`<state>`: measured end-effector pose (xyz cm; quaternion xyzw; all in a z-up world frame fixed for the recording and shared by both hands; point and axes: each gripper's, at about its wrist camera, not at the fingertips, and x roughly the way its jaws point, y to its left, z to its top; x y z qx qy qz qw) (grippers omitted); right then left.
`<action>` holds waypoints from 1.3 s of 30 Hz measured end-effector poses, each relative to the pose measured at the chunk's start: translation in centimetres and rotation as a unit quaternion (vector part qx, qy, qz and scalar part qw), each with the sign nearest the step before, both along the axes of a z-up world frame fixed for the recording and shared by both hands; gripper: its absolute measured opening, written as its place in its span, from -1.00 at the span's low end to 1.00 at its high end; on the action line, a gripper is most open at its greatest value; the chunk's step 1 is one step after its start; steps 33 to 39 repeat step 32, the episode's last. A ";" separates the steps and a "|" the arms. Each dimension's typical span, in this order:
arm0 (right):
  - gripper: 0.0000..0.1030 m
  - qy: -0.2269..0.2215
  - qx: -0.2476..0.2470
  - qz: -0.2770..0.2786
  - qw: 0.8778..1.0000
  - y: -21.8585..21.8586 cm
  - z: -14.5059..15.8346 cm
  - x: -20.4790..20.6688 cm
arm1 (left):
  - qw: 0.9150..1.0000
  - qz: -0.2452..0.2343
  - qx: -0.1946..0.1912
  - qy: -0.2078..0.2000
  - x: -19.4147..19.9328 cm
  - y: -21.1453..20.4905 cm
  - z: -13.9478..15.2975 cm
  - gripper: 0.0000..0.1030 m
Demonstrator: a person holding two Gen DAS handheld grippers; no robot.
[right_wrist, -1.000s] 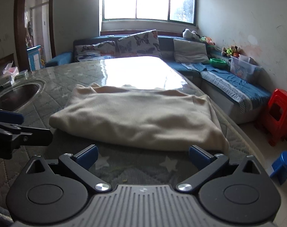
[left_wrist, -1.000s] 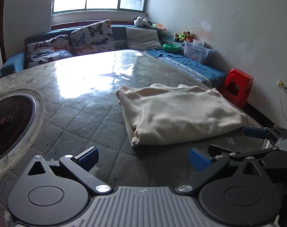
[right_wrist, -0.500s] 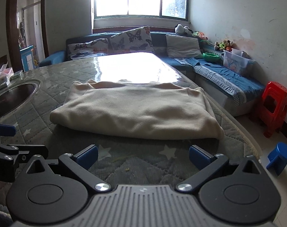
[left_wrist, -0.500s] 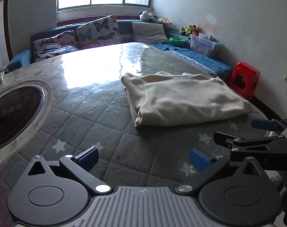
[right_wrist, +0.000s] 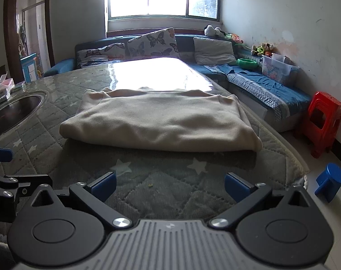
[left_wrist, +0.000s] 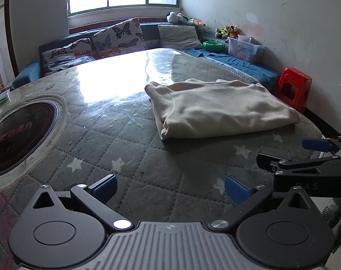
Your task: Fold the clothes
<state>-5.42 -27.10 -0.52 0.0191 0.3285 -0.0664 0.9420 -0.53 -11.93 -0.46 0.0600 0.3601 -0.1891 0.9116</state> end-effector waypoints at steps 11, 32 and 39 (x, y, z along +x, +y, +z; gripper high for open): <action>1.00 0.003 0.006 -0.003 1.000 -0.1 -0.2 -0.7 | 1.000 -0.003 0.007 0.001 -0.9 -0.3 -0.1 1.00; 1.00 -0.003 0.005 0.000 1.000 0.4 0.1 -1.6 | 1.000 -0.002 0.006 -0.001 -1.9 -0.4 0.2 1.00; 1.00 -0.003 0.005 0.000 1.000 0.4 0.1 -1.6 | 1.000 -0.002 0.006 -0.001 -1.9 -0.4 0.2 1.00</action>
